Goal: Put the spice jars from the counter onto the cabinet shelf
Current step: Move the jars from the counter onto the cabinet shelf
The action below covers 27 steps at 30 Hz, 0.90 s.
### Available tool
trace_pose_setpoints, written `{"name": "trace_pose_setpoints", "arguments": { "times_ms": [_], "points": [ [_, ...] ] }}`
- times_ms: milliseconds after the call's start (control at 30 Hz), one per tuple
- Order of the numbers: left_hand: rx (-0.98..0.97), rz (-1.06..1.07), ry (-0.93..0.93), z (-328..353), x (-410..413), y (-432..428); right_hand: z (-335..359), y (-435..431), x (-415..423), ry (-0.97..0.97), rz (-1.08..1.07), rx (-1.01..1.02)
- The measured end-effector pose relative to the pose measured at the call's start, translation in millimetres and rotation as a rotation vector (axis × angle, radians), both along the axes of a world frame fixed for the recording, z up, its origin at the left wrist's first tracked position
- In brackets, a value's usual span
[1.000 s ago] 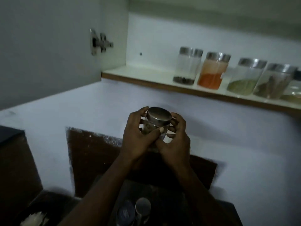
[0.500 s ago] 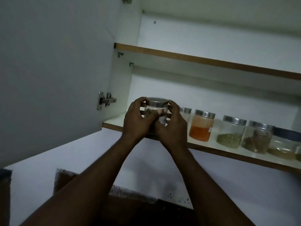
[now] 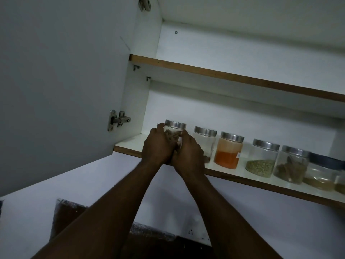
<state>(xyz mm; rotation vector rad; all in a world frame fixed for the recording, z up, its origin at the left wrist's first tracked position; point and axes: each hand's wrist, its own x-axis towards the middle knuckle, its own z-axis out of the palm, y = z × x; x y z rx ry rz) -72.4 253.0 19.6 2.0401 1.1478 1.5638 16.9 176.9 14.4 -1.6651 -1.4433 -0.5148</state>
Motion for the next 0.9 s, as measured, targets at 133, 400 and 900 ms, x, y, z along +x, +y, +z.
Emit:
{"name": "trace_pose_setpoints", "arguments": {
  "times_ms": [133,400,900],
  "points": [
    [0.088,0.088,-0.063,-11,-3,-22,-9,-12,-3,-0.029,0.057,0.156],
    [0.311,0.079,-0.228,-125,-23,-72,-120,-50,-14,0.016,0.131,0.242],
    [-0.389,-0.074,0.478,-444,-78,-122,-399,-114,-25,0.055,0.207,-0.790]
  ]
}}
